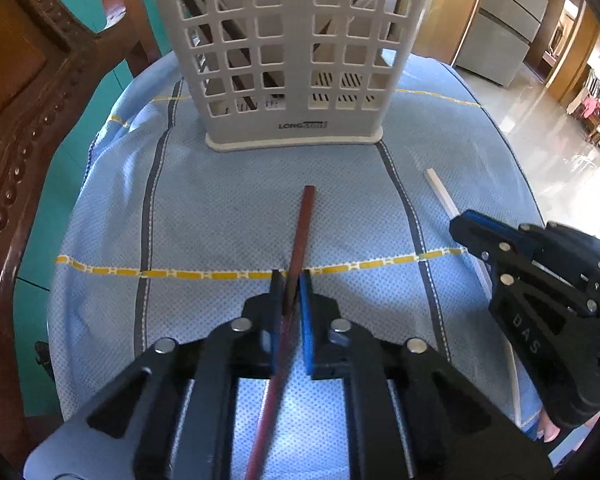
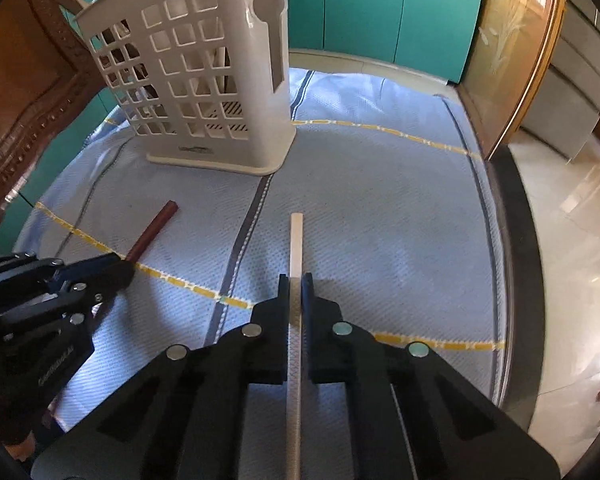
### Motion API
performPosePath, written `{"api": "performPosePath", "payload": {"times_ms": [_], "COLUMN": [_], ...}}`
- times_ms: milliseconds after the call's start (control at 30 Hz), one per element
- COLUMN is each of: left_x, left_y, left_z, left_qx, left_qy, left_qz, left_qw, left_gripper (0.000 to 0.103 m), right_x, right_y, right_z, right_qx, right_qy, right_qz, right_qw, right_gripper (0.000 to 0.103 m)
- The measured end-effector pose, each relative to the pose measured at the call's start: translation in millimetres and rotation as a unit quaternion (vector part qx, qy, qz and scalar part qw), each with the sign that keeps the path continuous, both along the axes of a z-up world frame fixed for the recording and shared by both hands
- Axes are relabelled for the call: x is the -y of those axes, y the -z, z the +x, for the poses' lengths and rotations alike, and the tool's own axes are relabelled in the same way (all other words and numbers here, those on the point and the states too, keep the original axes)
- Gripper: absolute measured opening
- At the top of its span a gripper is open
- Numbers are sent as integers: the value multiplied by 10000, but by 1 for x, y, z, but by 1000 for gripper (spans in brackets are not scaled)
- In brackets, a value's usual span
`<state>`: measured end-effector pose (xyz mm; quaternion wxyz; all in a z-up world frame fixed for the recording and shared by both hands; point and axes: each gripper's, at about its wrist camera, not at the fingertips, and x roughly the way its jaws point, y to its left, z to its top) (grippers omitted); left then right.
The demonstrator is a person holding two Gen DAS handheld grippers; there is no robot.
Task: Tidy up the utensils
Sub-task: 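Carry both sticks over the white basket and open both grippers to drop them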
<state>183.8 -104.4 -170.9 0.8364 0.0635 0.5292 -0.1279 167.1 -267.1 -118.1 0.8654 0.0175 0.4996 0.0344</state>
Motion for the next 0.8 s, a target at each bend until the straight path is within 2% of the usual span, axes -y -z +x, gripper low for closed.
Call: {"api": "performPosePath", "payload": {"times_ms": [133,367,500,633,800], "left_x": [-12,-40,-55,-62,-75], "left_y": [-14,-81,-127,-164,-215], "left_z": [-5,-33,-52,-64,-65], "left_qx": [24,756,1289,1735,2240], "left_qy": [-146,-176,-81,-106,-139], "left_qz": [-328,-780,-1073,-1198,-1329], "left_qw": [9994,9939,9858,9775,9654], "left_gripper": [7,7,7,7,7], "right_x": [7,19,23,24,21], "right_y": [-23,-97,-136,-169,-227], "right_z": [-18,-51,-69,-77,-64], "right_qx": [363,1206,1633,1996,2530], "right_qy": [16,-184,-328,-409,-484], "right_qz": [302,613,702,904,1001], "right_qw": [9989,9906,9835,9749,9611], "right_gripper": [6,6,6,6,6]}}
